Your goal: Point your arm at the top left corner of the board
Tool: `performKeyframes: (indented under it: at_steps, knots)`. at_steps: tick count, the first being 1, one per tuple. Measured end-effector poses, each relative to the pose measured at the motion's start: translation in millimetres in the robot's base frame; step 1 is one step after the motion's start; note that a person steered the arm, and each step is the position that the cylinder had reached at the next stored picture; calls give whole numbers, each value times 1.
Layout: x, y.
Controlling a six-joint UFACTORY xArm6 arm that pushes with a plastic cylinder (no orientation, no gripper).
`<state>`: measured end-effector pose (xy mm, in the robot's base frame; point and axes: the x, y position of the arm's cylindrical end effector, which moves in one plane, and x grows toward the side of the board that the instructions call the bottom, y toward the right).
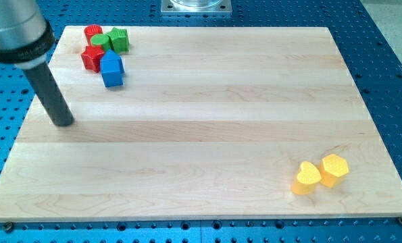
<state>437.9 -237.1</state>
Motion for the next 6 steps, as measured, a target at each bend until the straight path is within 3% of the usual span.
performKeyframes:
  at_steps: [2,3,4,6]
  knots:
    - [-76,-16]
    - [-74,-64]
    - [-130,-64]
    - [-181,-61]
